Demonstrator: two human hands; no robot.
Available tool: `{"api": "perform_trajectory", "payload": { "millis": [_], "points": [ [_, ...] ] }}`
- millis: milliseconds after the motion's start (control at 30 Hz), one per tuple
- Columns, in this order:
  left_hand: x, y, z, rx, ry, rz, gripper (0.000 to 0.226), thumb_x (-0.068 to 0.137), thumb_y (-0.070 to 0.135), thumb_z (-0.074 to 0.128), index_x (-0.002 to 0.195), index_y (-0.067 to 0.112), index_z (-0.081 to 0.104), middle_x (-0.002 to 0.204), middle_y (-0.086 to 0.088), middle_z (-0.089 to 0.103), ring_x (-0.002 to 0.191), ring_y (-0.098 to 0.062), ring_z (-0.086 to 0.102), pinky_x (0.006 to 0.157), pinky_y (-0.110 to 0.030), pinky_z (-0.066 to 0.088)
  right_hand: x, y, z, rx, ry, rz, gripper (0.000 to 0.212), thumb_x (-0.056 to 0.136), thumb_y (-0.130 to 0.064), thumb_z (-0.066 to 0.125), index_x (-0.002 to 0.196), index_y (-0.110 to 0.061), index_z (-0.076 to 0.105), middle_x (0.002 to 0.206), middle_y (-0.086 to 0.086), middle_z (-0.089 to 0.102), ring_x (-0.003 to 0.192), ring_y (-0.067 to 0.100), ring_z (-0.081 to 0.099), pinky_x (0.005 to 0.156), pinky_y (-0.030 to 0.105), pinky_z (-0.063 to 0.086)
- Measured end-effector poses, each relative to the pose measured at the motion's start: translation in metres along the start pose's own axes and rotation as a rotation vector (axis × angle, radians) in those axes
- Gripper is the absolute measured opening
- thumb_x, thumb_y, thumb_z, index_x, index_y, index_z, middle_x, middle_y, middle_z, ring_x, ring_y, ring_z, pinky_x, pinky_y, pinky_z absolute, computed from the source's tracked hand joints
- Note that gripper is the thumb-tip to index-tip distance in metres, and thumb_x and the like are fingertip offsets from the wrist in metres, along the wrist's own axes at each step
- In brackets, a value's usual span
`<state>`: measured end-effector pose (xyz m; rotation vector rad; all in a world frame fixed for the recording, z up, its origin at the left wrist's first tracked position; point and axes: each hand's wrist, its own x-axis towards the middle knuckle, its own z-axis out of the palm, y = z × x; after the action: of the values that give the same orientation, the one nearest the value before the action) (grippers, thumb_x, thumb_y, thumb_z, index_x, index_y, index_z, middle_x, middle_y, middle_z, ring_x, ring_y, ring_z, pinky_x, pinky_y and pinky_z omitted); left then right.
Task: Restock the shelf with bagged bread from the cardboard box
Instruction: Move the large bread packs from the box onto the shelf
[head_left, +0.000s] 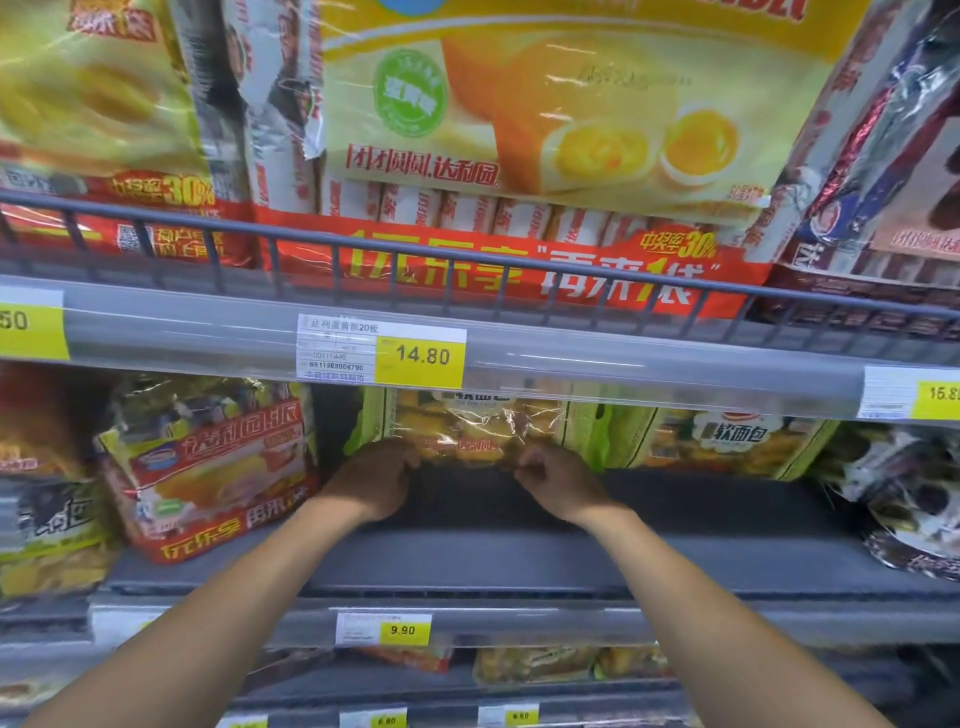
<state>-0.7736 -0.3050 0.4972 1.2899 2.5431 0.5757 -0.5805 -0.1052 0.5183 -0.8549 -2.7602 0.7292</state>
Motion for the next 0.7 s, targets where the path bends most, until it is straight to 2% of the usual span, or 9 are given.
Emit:
{"api": "perform_trajectory", "payload": {
  "millis": [100,200,267,367,500,700],
  "points": [
    [0.007,-0.002,-0.001,-0.037,0.010,0.021,0.023,0.090,0.009,0.053,0.097,0.030,0.056,0.114,-0.001,0.064,0.110,-0.023,0.059,0.090,-0.029,0.046,0.007,-0.001,-0.003,0.021,-0.007,0.003,0.013,0.097,-0.026,0.063,0.103,-0.016,0.069,0.114,0.002,0.069,0.106,0.020,0.063,0.086,0.029,0.046],
    [0.012,-0.006,0.001,-0.052,0.006,0.036,0.022,0.088,0.010,0.058,0.096,0.031,0.054,0.113,-0.002,0.062,0.111,-0.024,0.057,0.092,-0.030,0.044,0.012,0.000,-0.002,0.015,-0.007,0.011,0.014,0.096,-0.025,0.064,0.106,-0.016,0.070,0.115,0.002,0.069,0.107,0.021,0.064,0.086,0.028,0.046],
    [0.011,-0.006,0.002,-0.054,0.007,0.030,0.019,0.089,0.012,0.060,0.101,0.026,0.060,0.114,-0.003,0.062,0.111,-0.025,0.057,0.092,-0.030,0.043,0.012,0.001,-0.002,0.010,-0.013,0.013,0.015,0.096,-0.025,0.065,0.108,-0.016,0.069,0.115,0.001,0.069,0.107,0.020,0.064,0.083,0.025,0.042],
    [0.007,-0.003,0.002,-0.057,0.020,0.004,0.020,0.090,0.016,0.061,0.109,0.021,0.063,0.116,-0.003,0.063,0.112,-0.024,0.058,0.091,-0.027,0.043,0.009,0.003,-0.002,0.032,-0.046,0.018,0.024,0.096,-0.025,0.066,0.117,-0.014,0.066,0.120,0.002,0.068,0.111,0.018,0.063,0.086,0.023,0.042],
    [-0.003,0.008,-0.002,-0.040,-0.013,-0.045,0.023,0.092,0.027,0.061,0.115,0.025,0.062,0.124,-0.001,0.063,0.118,-0.021,0.058,0.099,-0.029,0.046,-0.001,0.003,-0.005,0.018,-0.095,0.029,0.038,0.097,-0.030,0.065,0.132,-0.017,0.061,0.133,0.001,0.063,0.121,0.017,0.059,0.093,0.022,0.041],
    [-0.032,0.041,-0.009,0.072,-0.005,-0.033,0.038,0.092,0.051,0.055,0.127,0.036,0.058,0.137,0.006,0.060,0.124,-0.019,0.058,0.101,-0.031,0.047,-0.033,0.012,-0.018,-0.040,-0.110,0.044,0.044,0.097,-0.039,0.062,0.138,-0.026,0.056,0.144,-0.005,0.053,0.131,0.019,0.052,0.102,0.026,0.041]
  ]
}}
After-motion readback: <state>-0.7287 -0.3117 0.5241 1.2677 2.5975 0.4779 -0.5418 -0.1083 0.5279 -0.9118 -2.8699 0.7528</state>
